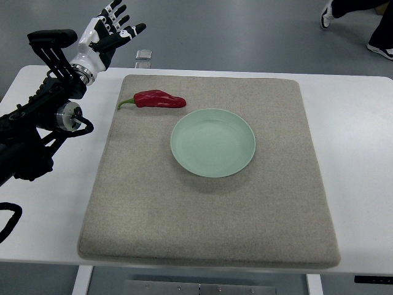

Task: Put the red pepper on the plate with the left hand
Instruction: 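Move the left hand forward and down over the red pepper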

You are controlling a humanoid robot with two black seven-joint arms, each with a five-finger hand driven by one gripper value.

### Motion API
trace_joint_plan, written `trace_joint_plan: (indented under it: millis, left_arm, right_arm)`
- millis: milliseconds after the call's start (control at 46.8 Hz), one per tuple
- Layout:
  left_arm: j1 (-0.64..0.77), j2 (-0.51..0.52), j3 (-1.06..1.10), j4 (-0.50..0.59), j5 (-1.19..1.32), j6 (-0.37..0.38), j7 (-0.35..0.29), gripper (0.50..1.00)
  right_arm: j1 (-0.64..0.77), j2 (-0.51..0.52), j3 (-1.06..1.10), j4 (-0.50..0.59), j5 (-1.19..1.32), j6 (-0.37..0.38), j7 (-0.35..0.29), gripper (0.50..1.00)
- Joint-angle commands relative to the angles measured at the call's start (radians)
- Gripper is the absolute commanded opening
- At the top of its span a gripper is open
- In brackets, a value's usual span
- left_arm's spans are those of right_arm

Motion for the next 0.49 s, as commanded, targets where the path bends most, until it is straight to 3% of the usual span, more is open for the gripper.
trace_joint_plan:
  millis: [0, 320, 470]
  left_arm:
    - [-0.006, -0.002, 0.005, 0.007, 0.111, 0.02, 0.001, 0.9]
    - [-0.061, 0.001, 0.155, 0.045, 0.459, 0.067, 0.008, 0.911]
    - [-0.109, 0.001, 0.264, 0.068, 0.547, 0.124, 0.008, 0.911]
  right_arm:
    - [0.0, 0.0, 0.0, 0.0, 0.0, 0.0, 0.001, 0.932]
    - [0.0, 0.0, 0.0, 0.0, 0.0, 0.0, -0.001, 0.932]
    - [0.0, 0.0, 0.0, 0.0, 0.0, 0.0, -0.001, 0.932]
